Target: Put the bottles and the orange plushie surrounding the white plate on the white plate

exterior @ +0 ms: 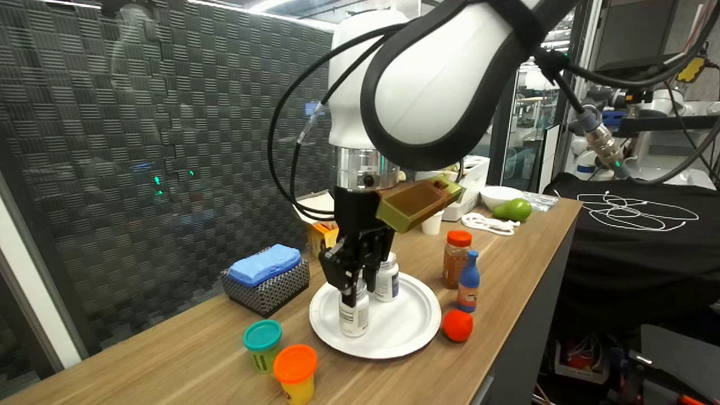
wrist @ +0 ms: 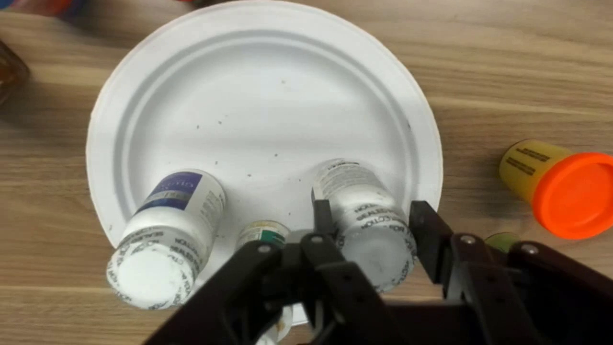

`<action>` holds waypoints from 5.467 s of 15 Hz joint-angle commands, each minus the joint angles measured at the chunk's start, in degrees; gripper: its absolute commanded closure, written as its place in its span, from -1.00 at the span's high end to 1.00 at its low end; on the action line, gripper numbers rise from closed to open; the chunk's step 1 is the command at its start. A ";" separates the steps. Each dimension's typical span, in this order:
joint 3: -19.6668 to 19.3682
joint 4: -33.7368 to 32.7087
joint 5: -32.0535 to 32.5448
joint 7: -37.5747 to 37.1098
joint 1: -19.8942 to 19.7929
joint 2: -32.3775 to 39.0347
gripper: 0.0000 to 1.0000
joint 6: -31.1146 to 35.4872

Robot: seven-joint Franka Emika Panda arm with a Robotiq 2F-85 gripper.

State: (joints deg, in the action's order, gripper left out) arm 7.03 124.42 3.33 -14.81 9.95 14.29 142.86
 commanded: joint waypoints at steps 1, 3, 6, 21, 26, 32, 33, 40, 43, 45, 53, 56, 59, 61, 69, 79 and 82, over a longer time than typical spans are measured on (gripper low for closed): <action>-1.75 -2.72 3.49 -2.38 1.37 1.66 -0.61 1.37; -1.97 -3.12 3.68 -2.62 1.43 2.02 -0.61 2.19; -2.14 -3.43 3.45 -2.52 1.54 2.26 -0.61 2.71; 0.59 -9.66 3.81 -0.87 5.45 3.79 1.00 0.21; 0.73 -11.76 4.21 -0.23 6.22 8.24 1.00 -1.04; 1.00 -17.79 3.49 1.65 6.93 13.49 1.00 -1.85; 1.02 -18.82 3.36 1.91 7.03 14.18 1.00 -2.00; 1.33 -23.26 2.44 3.20 7.37 17.40 1.00 -5.21; 1.36 -24.50 2.49 3.46 7.66 18.92 1.00 -6.40; 1.11 -25.24 2.80 3.23 8.00 19.74 1.00 -6.25; 0.20 -26.53 3.78 2.21 8.65 19.69 -0.43 -4.93; -0.39 -25.85 4.39 1.37 9.01 18.25 -0.44 -4.64; -2.46 -23.55 6.50 -1.78 10.18 13.80 -0.44 -5.69; -3.35 -21.48 7.37 -3.67 10.55 10.28 -0.44 -6.10; -3.68 -10.33 14.33 -12.65 9.83 -4.37 -0.44 -9.47; -0.50 6.57 12.89 -16.25 4.11 -17.80 -0.44 -9.02; -0.48 10.67 12.33 -15.85 1.87 -18.16 -0.44 -5.35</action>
State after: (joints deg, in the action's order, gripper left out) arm 5.54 130.20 16.48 -30.38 14.48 -1.51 133.21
